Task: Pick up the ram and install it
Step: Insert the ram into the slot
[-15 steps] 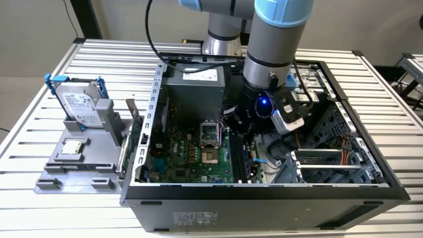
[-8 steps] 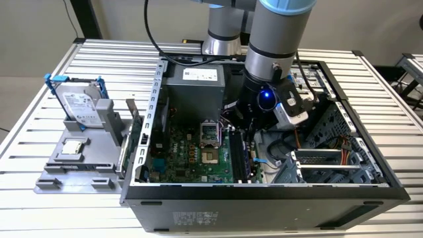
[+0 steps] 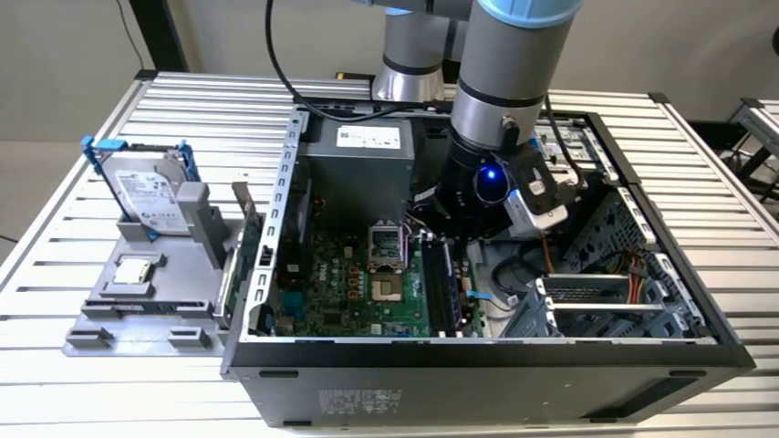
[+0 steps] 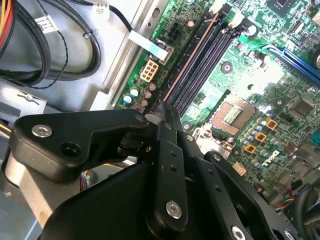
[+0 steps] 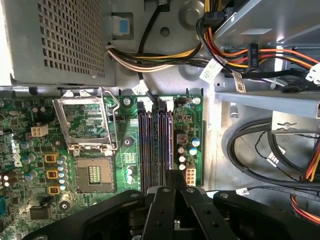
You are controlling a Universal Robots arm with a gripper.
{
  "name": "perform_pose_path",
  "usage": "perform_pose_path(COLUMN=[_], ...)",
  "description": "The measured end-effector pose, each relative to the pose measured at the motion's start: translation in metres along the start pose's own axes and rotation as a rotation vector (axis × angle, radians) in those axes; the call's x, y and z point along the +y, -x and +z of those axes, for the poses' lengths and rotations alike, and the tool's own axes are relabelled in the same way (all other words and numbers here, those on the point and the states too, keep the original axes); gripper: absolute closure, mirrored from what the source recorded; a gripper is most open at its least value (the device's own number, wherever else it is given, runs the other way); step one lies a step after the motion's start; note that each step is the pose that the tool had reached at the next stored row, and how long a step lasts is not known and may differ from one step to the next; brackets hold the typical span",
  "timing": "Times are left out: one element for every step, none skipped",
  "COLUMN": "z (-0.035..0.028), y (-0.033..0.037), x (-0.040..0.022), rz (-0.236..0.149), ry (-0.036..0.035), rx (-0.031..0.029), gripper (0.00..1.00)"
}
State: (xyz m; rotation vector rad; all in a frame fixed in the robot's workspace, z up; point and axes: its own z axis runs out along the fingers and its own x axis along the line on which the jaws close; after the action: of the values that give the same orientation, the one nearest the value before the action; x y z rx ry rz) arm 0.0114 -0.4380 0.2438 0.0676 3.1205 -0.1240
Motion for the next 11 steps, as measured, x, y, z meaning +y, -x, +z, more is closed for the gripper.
perform_pose_path(z=[0.0, 0.0, 0.0, 0.0, 0.0, 0.0, 0.0, 0.0, -0.0001, 0.0, 0.0001], y=[0.0, 0.0, 0.0, 0.0, 0.0, 0.0, 0.0, 0.0, 0.0001, 0.0001, 0.0001], x=[0.0, 0.0, 0.0, 0.0, 0.0, 0.0, 0.0, 0.0, -0.0008, -0.0015, -0.002], rz=[0.0, 0.0, 0.0, 0.0, 0.0, 0.0, 0.0, 0.0, 0.0, 0.0, 0.0], ry=[0.0001, 0.0001, 0.0001, 0.0002, 0.0002, 0.0003, 0.0003, 0.0003, 0.0015, 0.0108, 0.026], rx=[0.0, 0.0, 0.0, 0.0, 0.0, 0.0, 0.0, 0.0, 0.0004, 0.0025, 0.0052], gripper=[1.0, 1.0, 1.0, 1.0, 1.0, 1.0, 1.0, 1.0, 1.0, 1.0, 1.0])
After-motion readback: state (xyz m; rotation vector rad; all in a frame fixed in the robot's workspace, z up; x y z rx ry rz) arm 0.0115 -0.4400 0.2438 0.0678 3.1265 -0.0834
